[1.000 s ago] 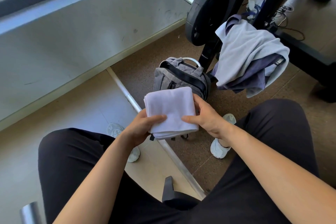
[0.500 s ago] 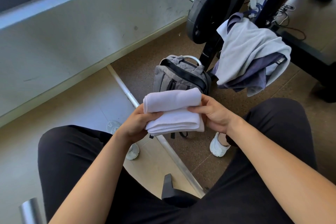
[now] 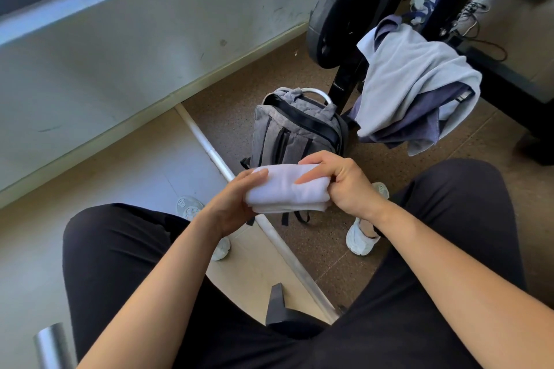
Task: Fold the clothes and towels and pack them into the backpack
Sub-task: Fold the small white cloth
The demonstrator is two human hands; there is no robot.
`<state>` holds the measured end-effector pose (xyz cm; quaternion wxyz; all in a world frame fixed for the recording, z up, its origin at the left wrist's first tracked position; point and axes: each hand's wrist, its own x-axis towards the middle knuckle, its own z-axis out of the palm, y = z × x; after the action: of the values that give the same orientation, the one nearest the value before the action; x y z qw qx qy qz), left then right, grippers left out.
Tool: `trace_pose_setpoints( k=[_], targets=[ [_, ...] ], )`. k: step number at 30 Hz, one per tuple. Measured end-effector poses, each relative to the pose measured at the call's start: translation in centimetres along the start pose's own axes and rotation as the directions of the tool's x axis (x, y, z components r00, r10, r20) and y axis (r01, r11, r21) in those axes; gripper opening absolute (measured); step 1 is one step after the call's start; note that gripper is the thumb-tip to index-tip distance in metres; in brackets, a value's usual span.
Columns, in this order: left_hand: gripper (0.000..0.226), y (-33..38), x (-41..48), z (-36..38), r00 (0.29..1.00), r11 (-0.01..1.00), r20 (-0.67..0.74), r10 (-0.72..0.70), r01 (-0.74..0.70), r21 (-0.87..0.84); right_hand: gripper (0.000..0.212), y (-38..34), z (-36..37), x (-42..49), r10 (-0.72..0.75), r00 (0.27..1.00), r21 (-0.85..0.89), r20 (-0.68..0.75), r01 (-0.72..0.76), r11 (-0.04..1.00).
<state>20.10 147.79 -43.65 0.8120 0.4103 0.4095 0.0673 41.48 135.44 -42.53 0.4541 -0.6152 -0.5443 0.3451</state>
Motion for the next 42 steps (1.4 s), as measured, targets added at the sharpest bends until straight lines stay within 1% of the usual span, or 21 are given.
trace_pose_setpoints(
  k=[3,6,8,11,12,13,15,16,17,20,24,26,28,30,32,34,36,37,38,40,42],
  targets=[
    [0.047,0.0,-0.2,0.5,0.997,0.997,0.014,-0.075,0.075,0.023,0.058,0.4,0.1,0.0,-0.047,0.999,-0.098,-0.001,0.047,0.994],
    [0.052,0.0,0.2,0.7,0.999,0.998,-0.047,-0.015,0.018,0.063,0.061,0.2,-0.4,0.1,0.059,0.997,-0.068,0.059,-0.055,0.996],
    [0.054,0.1,0.4,0.8,0.996,0.994,-0.079,0.041,-0.033,0.102,0.053,-0.1,-0.8,0.2,0.183,0.974,0.026,0.132,-0.188,0.982],
    [0.052,0.2,0.9,0.6,0.990,0.980,-0.070,0.121,-0.108,0.165,0.035,0.0,-1.4,0.4,0.297,0.935,0.313,0.191,-0.345,0.885],
    [0.051,0.3,1.1,0.7,0.988,0.976,-0.061,0.145,-0.132,0.175,0.037,0.1,-1.6,0.5,0.321,0.929,0.374,0.184,-0.368,0.851],
    [0.050,0.3,1.2,0.8,0.985,0.971,-0.052,0.166,-0.154,0.181,0.046,0.3,-1.7,0.6,0.337,0.927,0.375,0.166,-0.375,0.847],
    [0.051,0.5,1.5,1.0,0.979,0.963,-0.024,0.200,-0.192,0.188,0.073,0.3,-1.8,1.1,0.341,0.927,0.223,0.157,-0.370,0.902],
    [0.051,0.6,1.7,1.1,0.976,0.958,-0.008,0.219,-0.214,0.192,0.083,0.2,-1.8,1.3,0.326,0.927,0.127,0.186,-0.352,0.928],
    [0.051,0.7,1.8,1.1,0.972,0.953,0.002,0.236,-0.232,0.194,0.087,0.2,-1.8,1.6,0.314,0.922,0.039,0.226,-0.331,0.943],
    [0.051,1.2,2.3,1.0,0.962,0.943,0.004,0.275,-0.270,0.195,0.081,0.4,-2.2,2.6,0.306,0.907,-0.132,0.290,-0.278,0.951],
    [0.056,2.4,3.5,1.0,0.956,0.933,-0.005,0.292,-0.284,0.219,0.086,1.3,-3.0,4.4,0.245,0.936,-0.182,0.253,-0.203,0.962],
    [0.057,3.2,4.5,1.1,0.958,0.912,-0.031,0.286,-0.263,0.315,0.087,2.2,-3.2,5.0,0.254,0.937,-0.179,0.240,-0.215,0.960],
    [0.058,3.8,6.1,1.0,0.952,0.822,-0.033,0.305,-0.245,0.514,0.085,3.3,-3.4,5.0,0.295,0.935,-0.190,0.198,-0.259,0.947],
    [0.060,4.4,8.3,0.5,0.942,0.682,-0.018,0.334,-0.229,0.695,0.082,4.8,-3.8,4.8,0.367,0.920,-0.200,0.134,-0.338,0.920],
    [0.058,5.4,10.8,0.5,0.929,0.518,0.037,0.368,-0.238,0.822,0.077,5.9,-4.5,4.7,0.428,0.902,-0.232,0.061,-0.404,0.885],
    [0.055,6.5,13.4,0.9,0.901,0.292,0.137,0.410,-0.273,0.917,0.077,6.6,-5.4,4.8,0.474,0.880,-0.253,-0.009,-0.461,0.851],
    [0.060,7.5,16.2,1.3,0.865,-0.005,0.247,0.437,-0.272,0.962,0.077,7.2,-6.5,4.9,0.498,0.863,-0.242,-0.082,-0.502,0.830],
    [0.066,7.8,17.5,1.4,0.861,-0.143,0.287,0.420,-0.250,0.958,0.078,7.3,-6.9,5.0,0.510,0.852,-0.234,-0.117,-0.522,0.820],
    [0.072,8.0,18.7,1.3,0.873,-0.246,0.306,0.380,-0.224,0.943,0.078,7.3,-7.3,5.0,0.518,0.842,-0.228,-0.150,-0.539,0.811],
    [0.077,7.9,20.4,0.8,0.915,-0.349,0.298,0.274,-0.194,0.917,0.076,7.3,-7.9,5.1,0.517,0.830,-0.235,-0.208,-0.556,0.797],
    [0.066,7.5,20.8,0.3,0.946,-0.363,0.269,0.179,-0.190,0.912,0.069,7.3,-8.4,5.2,0.525,0.807,-0.209,-0.270,-0.581,0.786]
  ],
)
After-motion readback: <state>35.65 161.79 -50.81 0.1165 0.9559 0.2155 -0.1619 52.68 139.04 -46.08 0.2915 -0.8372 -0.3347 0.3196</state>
